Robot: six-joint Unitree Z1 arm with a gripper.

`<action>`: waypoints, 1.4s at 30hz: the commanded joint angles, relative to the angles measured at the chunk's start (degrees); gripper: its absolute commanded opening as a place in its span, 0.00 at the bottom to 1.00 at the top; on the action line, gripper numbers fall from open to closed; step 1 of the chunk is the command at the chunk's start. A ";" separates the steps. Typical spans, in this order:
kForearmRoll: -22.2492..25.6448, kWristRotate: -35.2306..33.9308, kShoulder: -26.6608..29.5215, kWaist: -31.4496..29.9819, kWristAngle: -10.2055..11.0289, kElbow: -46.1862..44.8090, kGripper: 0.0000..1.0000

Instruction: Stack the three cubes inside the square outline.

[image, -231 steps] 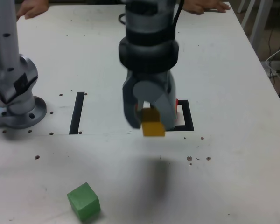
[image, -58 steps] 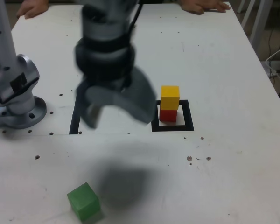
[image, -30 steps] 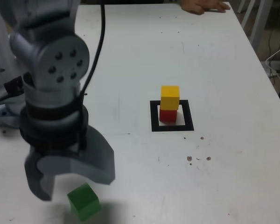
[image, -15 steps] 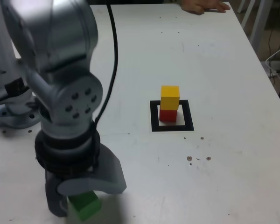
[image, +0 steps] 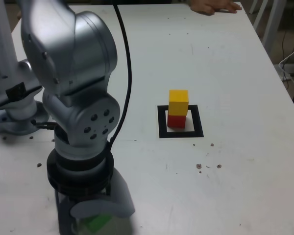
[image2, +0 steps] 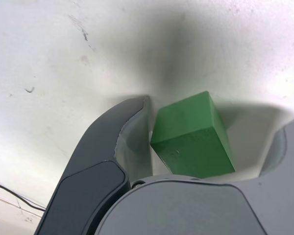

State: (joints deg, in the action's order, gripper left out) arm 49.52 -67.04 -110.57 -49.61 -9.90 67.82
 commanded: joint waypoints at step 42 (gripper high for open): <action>12.58 8.17 6.12 0.39 10.94 4.60 0.19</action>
State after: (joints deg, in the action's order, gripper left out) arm 61.53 -59.50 -105.25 -49.29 0.89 71.74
